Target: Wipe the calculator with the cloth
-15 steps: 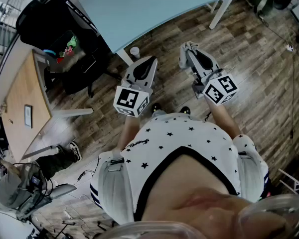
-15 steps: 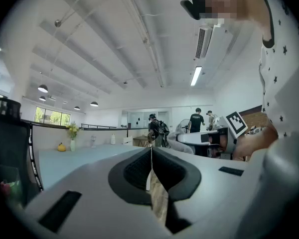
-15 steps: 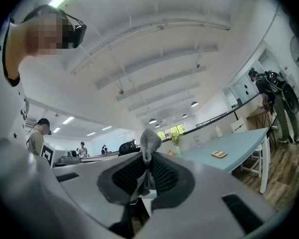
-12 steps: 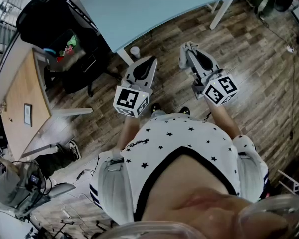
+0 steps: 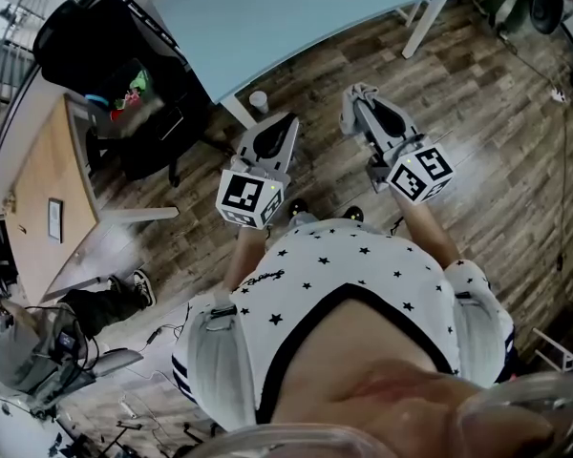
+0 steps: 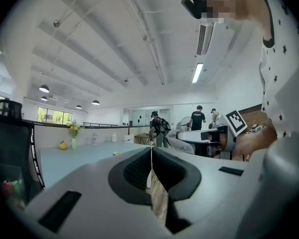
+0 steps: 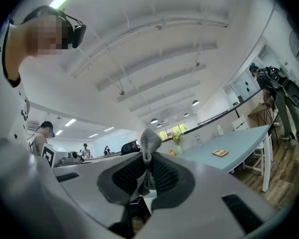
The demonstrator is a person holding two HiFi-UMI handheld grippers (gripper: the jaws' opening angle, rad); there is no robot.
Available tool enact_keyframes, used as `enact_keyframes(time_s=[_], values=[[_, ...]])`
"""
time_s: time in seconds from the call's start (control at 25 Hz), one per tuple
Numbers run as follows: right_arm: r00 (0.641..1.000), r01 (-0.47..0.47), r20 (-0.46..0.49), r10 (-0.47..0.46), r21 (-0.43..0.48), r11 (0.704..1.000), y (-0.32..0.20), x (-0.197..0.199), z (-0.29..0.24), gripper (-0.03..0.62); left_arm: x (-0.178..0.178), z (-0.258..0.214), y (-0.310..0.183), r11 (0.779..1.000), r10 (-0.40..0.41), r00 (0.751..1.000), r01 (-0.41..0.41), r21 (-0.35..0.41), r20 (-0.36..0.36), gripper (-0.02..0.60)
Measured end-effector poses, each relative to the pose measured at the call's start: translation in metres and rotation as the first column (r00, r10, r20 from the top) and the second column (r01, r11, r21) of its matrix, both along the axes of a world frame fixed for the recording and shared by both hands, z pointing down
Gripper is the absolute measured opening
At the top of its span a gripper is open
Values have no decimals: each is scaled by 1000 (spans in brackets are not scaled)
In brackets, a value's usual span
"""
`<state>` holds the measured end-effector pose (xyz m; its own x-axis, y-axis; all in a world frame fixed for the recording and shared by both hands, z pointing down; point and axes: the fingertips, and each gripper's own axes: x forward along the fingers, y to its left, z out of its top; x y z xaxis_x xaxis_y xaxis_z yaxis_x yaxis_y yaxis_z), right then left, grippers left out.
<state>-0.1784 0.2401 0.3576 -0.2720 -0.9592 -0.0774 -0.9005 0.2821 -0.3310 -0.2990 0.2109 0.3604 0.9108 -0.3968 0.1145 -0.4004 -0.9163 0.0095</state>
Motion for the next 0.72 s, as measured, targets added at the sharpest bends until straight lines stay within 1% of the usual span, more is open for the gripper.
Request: enact_keyframes(time_s=[0.12,0.36,0.72], values=[[1000,1,-6,-1,1,1000,1,7,1,40,8,2,1,1000,5,1000,-5,0,8,31],[1000,4,18,-5,11,1000,6,23,2,40,24,4,4,1000,7,1000,-7,6,15,31],[999,-42,20,42,2,999,35,70,11,40,72,10,27,998,55,998,-55,5,18,31]])
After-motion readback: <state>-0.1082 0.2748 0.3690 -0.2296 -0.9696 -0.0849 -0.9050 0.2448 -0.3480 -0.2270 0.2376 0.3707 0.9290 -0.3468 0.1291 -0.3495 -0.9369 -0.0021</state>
